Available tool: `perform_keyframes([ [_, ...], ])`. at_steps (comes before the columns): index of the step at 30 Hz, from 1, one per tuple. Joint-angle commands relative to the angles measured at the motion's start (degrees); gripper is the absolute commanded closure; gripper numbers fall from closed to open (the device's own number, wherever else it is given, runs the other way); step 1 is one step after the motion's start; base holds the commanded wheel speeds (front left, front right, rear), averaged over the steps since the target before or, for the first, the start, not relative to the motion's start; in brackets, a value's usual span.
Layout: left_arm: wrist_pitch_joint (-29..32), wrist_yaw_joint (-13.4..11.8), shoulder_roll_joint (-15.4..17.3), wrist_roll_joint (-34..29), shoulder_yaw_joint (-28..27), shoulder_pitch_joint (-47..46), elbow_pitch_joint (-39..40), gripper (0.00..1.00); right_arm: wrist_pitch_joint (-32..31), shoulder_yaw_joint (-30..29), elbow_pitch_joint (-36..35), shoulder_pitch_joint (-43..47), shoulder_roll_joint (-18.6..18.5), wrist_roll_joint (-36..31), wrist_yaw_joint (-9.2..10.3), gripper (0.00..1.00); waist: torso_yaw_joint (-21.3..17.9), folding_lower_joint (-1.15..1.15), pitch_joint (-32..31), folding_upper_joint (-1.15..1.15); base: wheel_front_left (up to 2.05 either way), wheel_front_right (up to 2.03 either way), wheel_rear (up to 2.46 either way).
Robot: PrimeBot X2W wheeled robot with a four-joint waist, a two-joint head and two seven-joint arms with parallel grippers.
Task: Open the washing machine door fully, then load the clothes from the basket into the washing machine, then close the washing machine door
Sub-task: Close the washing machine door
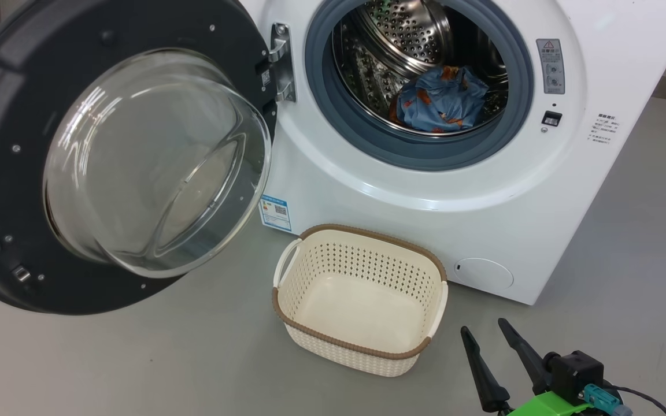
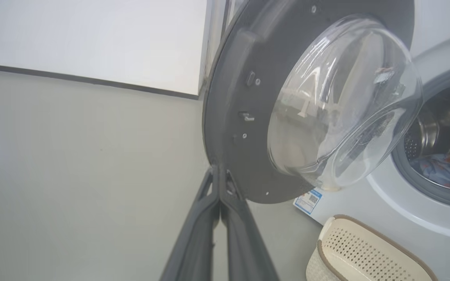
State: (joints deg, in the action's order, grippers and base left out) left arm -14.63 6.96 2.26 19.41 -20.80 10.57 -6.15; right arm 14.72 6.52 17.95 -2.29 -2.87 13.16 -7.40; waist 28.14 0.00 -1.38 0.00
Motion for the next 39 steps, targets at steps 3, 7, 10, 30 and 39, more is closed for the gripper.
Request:
perform_keyframes([
  [3,-0.37,0.46,1.42,-0.20,-3.53,-4.68,3.81,1.00,0.28,1.04,-1.62,-0.52,0.00,0.03,-0.09,0.00,-0.09,0.00,0.02,0.00,0.00,0.00,0.00],
  [7,-0.37,0.50,5.28,1.50,-3.92,-7.63,5.32,1.00,0.28,1.05,-1.72,-0.56,0.00,0.10,-0.09,0.00,-0.32,0.00,0.19,0.00,0.00,0.00,0.00],
  [10,-0.37,0.51,8.18,3.63,-4.63,-10.29,5.24,1.00,0.28,1.15,-1.74,-0.86,0.00,0.06,-0.09,0.00,-0.71,0.00,0.62,0.00,0.00,0.00,0.00],
  [30,-0.37,0.52,25.52,31.95,-7.42,-27.08,-9.08,1.00,0.28,1.63,-1.47,-2.58,0.00,-1.55,-0.09,0.00,-4.89,0.00,3.65,0.00,0.00,0.00,0.00],
  [39,5.15,0.52,31.88,52.66,-8.61,-33.01,-20.74,1.00,0.28,1.77,-1.31,-3.72,0.00,-3.03,-0.09,0.00,-6.84,0.00,6.04,0.00,0.00,0.00,0.00],
])
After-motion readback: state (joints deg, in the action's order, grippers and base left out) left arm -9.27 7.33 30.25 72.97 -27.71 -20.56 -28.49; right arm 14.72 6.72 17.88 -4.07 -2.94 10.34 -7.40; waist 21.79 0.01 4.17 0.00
